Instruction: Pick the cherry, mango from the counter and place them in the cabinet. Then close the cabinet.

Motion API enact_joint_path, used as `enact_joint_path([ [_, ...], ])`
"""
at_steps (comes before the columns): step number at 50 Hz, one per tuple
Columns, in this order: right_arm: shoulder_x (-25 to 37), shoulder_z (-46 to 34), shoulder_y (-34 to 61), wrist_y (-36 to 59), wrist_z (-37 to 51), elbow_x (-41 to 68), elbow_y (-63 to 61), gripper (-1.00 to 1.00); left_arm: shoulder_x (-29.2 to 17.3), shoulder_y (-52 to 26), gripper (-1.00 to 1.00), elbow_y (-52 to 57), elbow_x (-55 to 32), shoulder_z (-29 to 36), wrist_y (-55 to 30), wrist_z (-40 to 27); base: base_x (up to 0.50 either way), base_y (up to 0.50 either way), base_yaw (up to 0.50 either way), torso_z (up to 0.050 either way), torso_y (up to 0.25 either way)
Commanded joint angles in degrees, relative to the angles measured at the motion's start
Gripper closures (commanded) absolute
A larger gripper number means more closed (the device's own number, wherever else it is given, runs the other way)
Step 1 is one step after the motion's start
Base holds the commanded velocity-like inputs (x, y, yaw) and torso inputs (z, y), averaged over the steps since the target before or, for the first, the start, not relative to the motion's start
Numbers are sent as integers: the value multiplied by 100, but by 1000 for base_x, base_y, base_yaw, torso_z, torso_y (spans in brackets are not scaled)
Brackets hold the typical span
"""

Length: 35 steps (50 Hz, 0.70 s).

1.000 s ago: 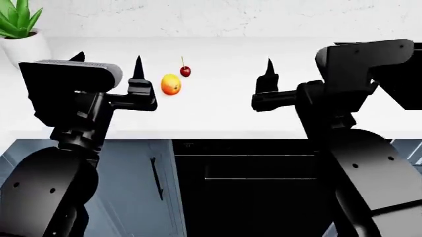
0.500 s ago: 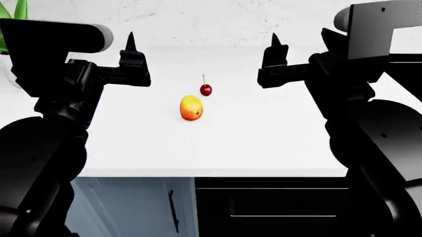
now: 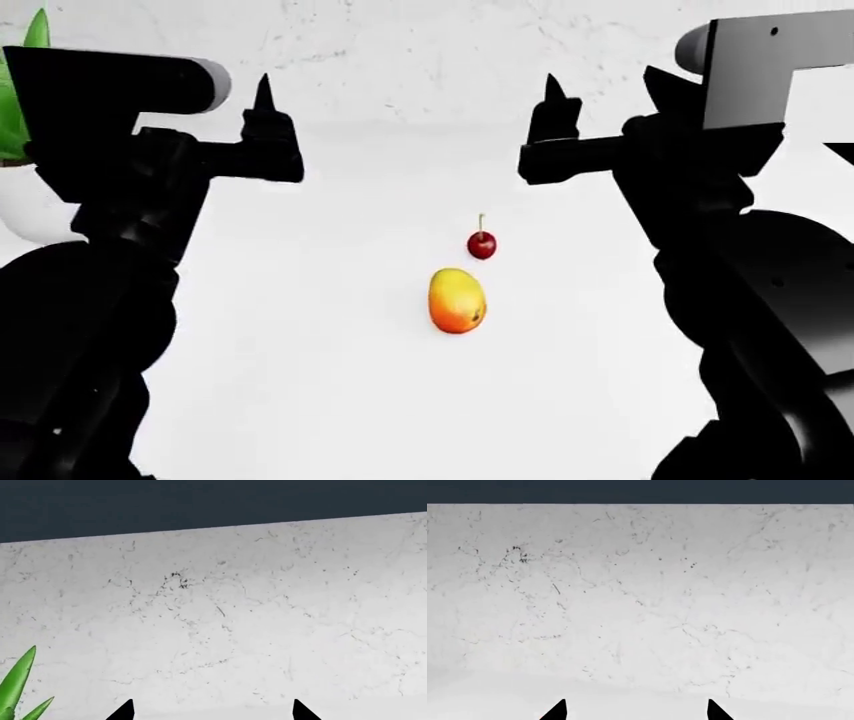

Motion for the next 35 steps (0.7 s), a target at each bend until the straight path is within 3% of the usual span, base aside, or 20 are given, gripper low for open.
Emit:
enact_joint_path([
  [1,21,4,-49,21,49,47,-37,-100,-16,65,-100,12,-39,43,35,-28,0,0,0,0,0],
  [7,14,49,-79,7,44,102,-59,-100,-24,97,-100,28,-64,39,30,-39,65,0,0,0,0],
  [21,32,90,-145,-10,94,174,-73,-100,-38,165,-100,49,-114,45,47,-69,356,64,0,0,1],
  [29,67,66,-197,-60,110,211,-114,-100,-54,216,-100,44,-136,49,91,-79,340,339,0,0,0],
  [35,57,115,-242,-95,133,239,-116,-100,-60,249,-100,48,-151,56,103,-96,33,23,0,0,2],
])
